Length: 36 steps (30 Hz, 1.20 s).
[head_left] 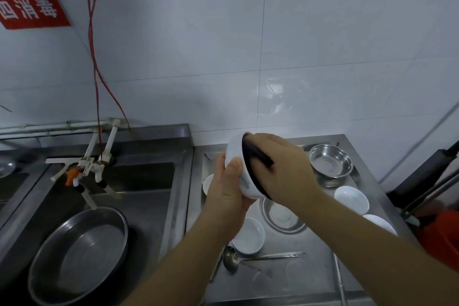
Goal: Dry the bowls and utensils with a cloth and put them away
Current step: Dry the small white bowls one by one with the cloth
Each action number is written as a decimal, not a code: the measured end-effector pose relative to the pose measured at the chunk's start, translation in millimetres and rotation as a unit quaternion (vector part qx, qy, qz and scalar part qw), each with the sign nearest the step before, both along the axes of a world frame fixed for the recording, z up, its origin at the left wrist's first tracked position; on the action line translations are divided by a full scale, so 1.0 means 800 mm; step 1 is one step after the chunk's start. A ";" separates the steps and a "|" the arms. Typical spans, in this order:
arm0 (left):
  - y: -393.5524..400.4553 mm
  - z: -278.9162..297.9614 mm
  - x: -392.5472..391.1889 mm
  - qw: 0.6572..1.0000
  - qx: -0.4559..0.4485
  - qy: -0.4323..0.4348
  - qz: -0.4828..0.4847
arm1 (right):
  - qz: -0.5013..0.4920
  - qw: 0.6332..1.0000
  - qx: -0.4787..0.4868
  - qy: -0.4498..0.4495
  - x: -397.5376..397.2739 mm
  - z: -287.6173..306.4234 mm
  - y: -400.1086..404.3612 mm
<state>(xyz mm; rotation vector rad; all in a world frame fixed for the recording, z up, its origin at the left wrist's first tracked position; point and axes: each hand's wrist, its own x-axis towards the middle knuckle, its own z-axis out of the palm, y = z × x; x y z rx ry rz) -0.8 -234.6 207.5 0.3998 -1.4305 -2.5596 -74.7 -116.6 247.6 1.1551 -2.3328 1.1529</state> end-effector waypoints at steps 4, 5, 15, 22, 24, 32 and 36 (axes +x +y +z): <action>-0.011 -0.005 0.000 1.000 -0.016 0.010 -0.001 | 0.034 0.991 0.131 -0.011 -0.011 -0.005 0.007; -0.013 -0.008 0.001 1.000 -0.026 0.013 0.006 | 0.029 0.987 0.152 -0.048 -0.011 -0.002 0.005; -0.038 -0.031 0.005 0.956 -0.288 0.029 -0.040 | 0.094 0.649 -0.236 -0.718 -0.003 -0.003 0.012; -0.061 -0.025 0.002 0.906 -0.406 0.049 -0.111 | 0.151 0.569 -0.265 -0.764 -0.006 -0.023 0.013; -0.068 -0.023 0.001 0.900 -0.416 0.041 -0.126 | 0.169 0.577 -0.274 -0.751 -0.012 -0.026 0.016; -0.035 -0.036 0.010 0.974 0.101 -0.193 -0.064 | 0.128 0.544 -0.407 -0.722 -0.025 -0.042 0.021; -0.028 -0.031 0.011 0.960 0.262 -0.096 -0.018 | 0.131 0.539 -0.406 -0.727 -0.020 -0.061 0.025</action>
